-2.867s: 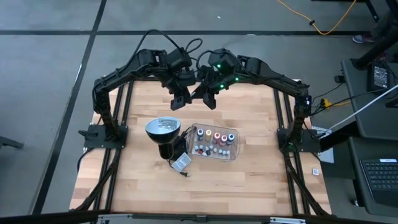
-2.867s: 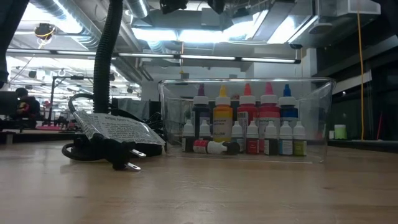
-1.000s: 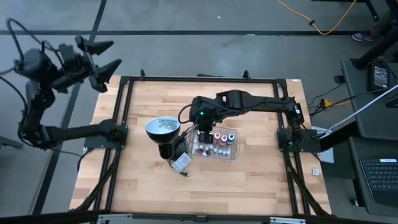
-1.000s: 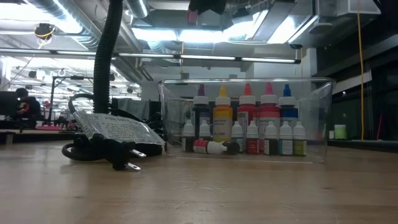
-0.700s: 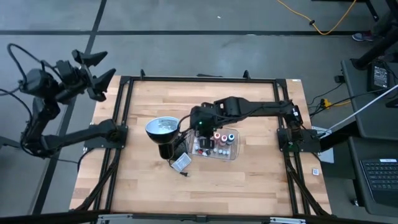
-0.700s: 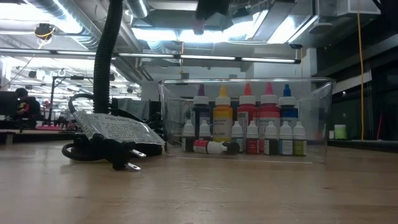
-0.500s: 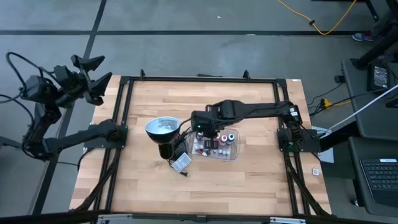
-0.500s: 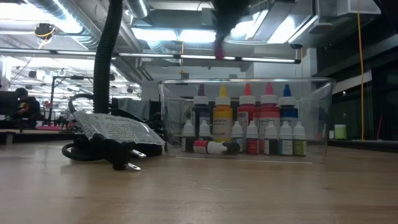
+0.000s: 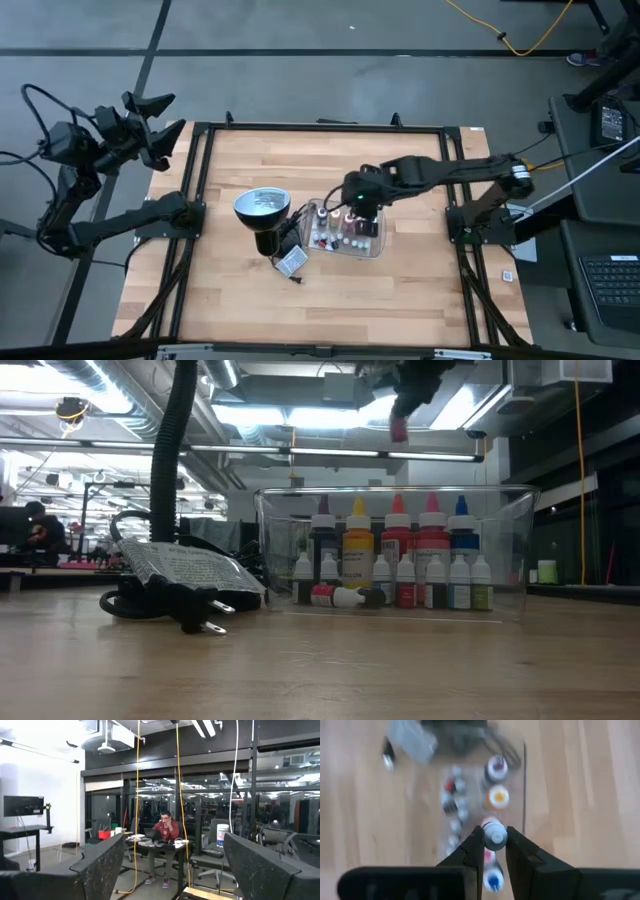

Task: Pick & Place food coloring
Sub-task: Put the small red food coloring bottle into the transparent bin

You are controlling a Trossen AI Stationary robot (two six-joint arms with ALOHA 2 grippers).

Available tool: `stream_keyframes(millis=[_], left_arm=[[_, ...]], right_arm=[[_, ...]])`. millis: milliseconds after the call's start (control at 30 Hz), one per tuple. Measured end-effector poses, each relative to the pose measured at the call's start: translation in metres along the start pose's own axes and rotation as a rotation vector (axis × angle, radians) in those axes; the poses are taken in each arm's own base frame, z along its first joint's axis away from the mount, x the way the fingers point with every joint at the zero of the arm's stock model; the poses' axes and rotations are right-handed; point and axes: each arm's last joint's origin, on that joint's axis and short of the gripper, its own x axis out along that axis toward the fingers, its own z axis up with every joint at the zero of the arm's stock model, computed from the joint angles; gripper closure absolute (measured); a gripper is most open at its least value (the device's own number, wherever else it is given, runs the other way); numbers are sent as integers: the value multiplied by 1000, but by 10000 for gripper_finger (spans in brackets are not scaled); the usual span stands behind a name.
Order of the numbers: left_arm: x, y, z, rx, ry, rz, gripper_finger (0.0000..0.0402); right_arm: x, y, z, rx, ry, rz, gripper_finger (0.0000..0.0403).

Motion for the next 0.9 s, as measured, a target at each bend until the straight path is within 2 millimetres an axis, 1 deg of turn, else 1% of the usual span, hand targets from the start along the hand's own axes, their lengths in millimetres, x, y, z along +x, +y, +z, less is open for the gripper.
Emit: stream_keyframes(millis=[100,167,233,333,433,500,667,767,900], left_arm=[[2,1,-6,-14,8,1,68],[6,1,-12,-30,-7,-1,68],[8,2,-22,-44,-3,-1,68],[12,3,-36,-72,-27,-3,68],[14,4,-50,-89,-40,-10,68],[13,4,-60,-105,-42,-23,68],[5,4,-80,-141,-16,-28,68],[-1,4,-86,-158,-32,-33,68],[-10,4,-96,-160,-45,-35,68]], right_arm=[[1,0,-3,36,-136,53,342],[6,1,-3,49,-174,71,342],[11,2,-3,42,-169,71,342],[20,5,3,7,-189,99,342],[36,8,6,-30,-166,127,342],[47,9,3,-38,-159,157,343],[69,13,-8,-26,-163,202,342],[78,13,-9,-27,-178,204,343],[95,14,-14,-26,-175,204,342]])
